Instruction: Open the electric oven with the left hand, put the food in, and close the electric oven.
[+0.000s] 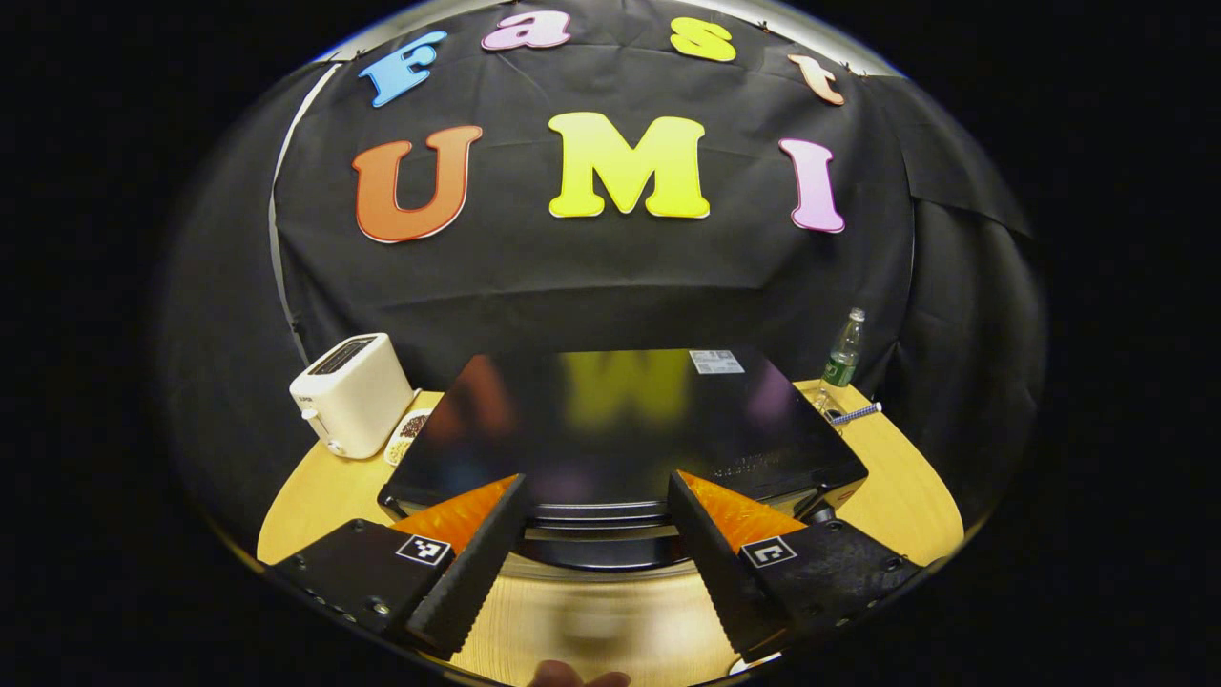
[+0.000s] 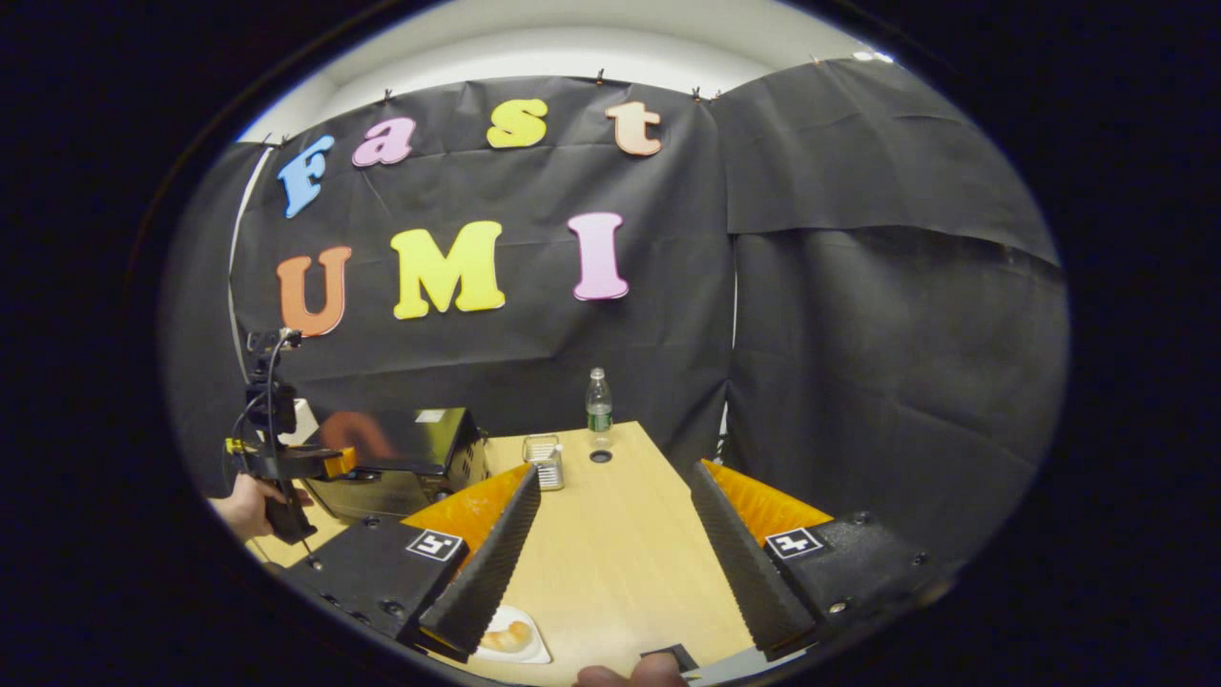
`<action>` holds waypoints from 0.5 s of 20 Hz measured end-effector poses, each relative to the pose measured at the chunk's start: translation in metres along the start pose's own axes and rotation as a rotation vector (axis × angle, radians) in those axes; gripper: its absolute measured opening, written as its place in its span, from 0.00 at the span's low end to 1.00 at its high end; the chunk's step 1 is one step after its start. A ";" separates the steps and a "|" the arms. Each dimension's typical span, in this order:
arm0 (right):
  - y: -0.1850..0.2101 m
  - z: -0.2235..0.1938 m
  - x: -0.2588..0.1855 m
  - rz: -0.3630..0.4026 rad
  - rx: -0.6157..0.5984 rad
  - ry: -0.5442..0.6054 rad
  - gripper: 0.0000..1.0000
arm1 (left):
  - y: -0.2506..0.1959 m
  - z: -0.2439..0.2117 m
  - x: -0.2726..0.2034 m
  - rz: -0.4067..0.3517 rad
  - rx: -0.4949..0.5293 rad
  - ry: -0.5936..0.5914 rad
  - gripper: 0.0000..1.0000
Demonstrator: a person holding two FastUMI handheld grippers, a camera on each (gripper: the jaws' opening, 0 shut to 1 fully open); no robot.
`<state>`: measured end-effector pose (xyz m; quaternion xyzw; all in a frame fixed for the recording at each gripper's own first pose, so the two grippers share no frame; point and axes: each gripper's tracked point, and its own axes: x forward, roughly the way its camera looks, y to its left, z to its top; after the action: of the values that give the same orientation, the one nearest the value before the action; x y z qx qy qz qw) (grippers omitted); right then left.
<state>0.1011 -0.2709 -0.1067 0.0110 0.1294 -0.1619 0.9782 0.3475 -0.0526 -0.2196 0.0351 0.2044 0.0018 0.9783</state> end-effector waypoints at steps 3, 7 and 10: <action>0.004 -0.001 -0.004 0.006 0.005 0.000 1.00 | 0.003 -0.001 0.001 0.005 0.016 0.000 0.96; 0.006 -0.012 -0.009 0.008 0.022 0.021 1.00 | 0.002 -0.004 0.000 -0.001 0.008 0.005 0.98; 0.009 -0.015 -0.015 0.010 0.034 0.026 1.00 | 0.001 -0.011 -0.003 -0.003 0.017 0.020 0.98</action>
<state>0.0867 -0.2571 -0.1179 0.0306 0.1392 -0.1592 0.9769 0.3409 -0.0511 -0.2281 0.0433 0.2142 -0.0012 0.9758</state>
